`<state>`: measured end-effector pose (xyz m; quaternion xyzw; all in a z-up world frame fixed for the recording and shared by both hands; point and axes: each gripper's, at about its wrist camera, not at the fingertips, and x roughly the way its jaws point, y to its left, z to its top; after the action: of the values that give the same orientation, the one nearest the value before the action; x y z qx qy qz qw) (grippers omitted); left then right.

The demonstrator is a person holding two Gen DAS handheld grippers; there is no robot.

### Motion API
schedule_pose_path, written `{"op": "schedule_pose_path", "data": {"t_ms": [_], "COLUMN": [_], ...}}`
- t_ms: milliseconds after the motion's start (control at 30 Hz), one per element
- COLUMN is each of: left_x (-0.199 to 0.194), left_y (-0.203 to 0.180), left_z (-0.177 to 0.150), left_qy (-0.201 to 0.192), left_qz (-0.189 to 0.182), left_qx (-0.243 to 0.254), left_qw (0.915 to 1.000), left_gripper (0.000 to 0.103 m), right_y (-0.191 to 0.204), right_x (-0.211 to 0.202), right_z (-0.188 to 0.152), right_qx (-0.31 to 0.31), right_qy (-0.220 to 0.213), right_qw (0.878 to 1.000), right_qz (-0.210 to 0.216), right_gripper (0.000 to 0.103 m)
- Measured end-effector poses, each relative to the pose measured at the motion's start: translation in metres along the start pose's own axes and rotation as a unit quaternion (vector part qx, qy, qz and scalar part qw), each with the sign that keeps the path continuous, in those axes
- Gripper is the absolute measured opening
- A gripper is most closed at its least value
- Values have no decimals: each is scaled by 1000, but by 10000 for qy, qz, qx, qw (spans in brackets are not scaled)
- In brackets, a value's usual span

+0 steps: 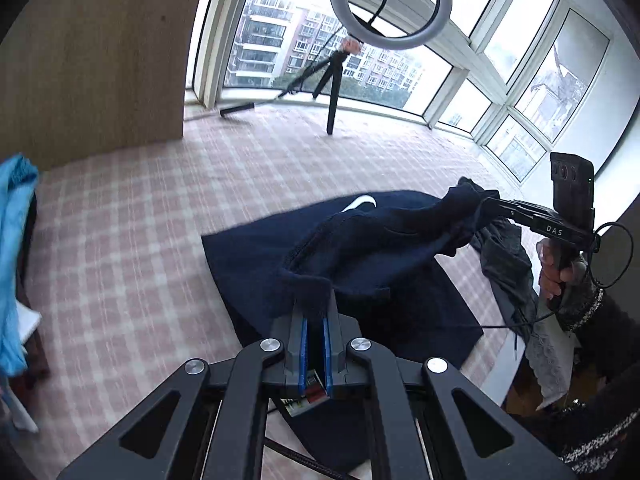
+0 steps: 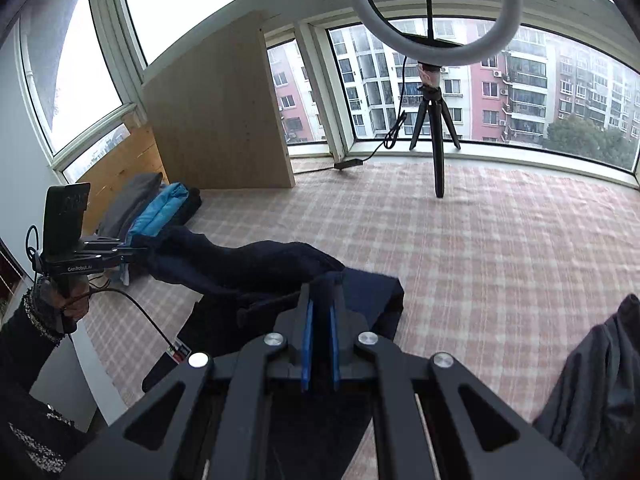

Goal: Fold clothes
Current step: 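Release the folded shirt with the right gripper and withdraw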

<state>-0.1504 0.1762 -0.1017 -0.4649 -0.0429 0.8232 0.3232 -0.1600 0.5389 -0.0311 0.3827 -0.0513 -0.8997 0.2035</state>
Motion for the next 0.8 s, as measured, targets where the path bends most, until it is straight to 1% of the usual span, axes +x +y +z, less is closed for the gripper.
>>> {"op": "schedule_pose_path", "data": {"t_ms": [33,67,100,133,200,233,267,300,333,367,400,433,467,500,533,600,633,700,800], "left_x": [6,14,18,13,2,-12,-28,-45,-57,-69,-75,-73,-71,-63,-50,-23,-10,11,31], "left_y": [-1,-2,-3,-1,3,8,12,13,10,8,2,-4,-10,-16,-25,-42,-50,-62,-72], "left_z": [-16,-33,-50,-64,-90,-97,-101,-102,-101,-99,-95,-90,-86,-81,-78,-72,-69,-68,-67], "left_qy": [178,508,835,1007,1345,1367,1331,1235,1165,1095,1067,992,918,855,873,906,923,998,975], "left_qz": [-44,-82,22,70,164,129,18,-18,117,254,418,437,455,421,361,239,180,120,254], "left_qx": [-29,-12,35,-38,-190,-392,-548,-576,-461,-345,-189,-13,163,329,519,898,1086,1447,1787], "left_qw": [9998,9987,9965,9949,9906,9897,9896,9907,9921,9931,9932,9941,9946,9949,9942,9915,9896,9844,9787], "left_gripper": [6,9,14,14,14,14,14,19,24,27,33,38,39,42,44,44,44,44,43], "right_y": [3,4,5,5,5,5,4,4,1,-3,-8,-12,-11,-8,-5,2,7,21,38], "right_x": [0,2,6,13,12,1,-16,-32,-51,-70,-85,-97,-95,-87,-79,-63,-50,-19,16], "right_z": [-15,-30,-46,-63,-89,-94,-95,-96,-93,-87,-83,-79,-78,-77,-77,-76,-78,-87,-105], "right_qx": [14,-27,-95,-145,-192,-149,-71,7,147,343,528,636,574,435,295,16,-166,-596,-1227], "right_qy": [77,205,491,926,1570,1598,1479,1360,1151,891,645,424,389,454,520,651,796,1146,1514], "right_qw": [10000,9998,9987,9955,9870,9867,9889,9907,9932,9949,9953,9954,9960,9968,9972,9973,9962,9913,9808], "right_qz": [-22,-74,-107,-124,-282,-247,-140,-33,135,316,492,578,556,502,448,340,318,253,-42], "right_gripper": [7,7,8,11,12,12,12,13,18,30,37,48,52,52,52,52,52,52,52]}}
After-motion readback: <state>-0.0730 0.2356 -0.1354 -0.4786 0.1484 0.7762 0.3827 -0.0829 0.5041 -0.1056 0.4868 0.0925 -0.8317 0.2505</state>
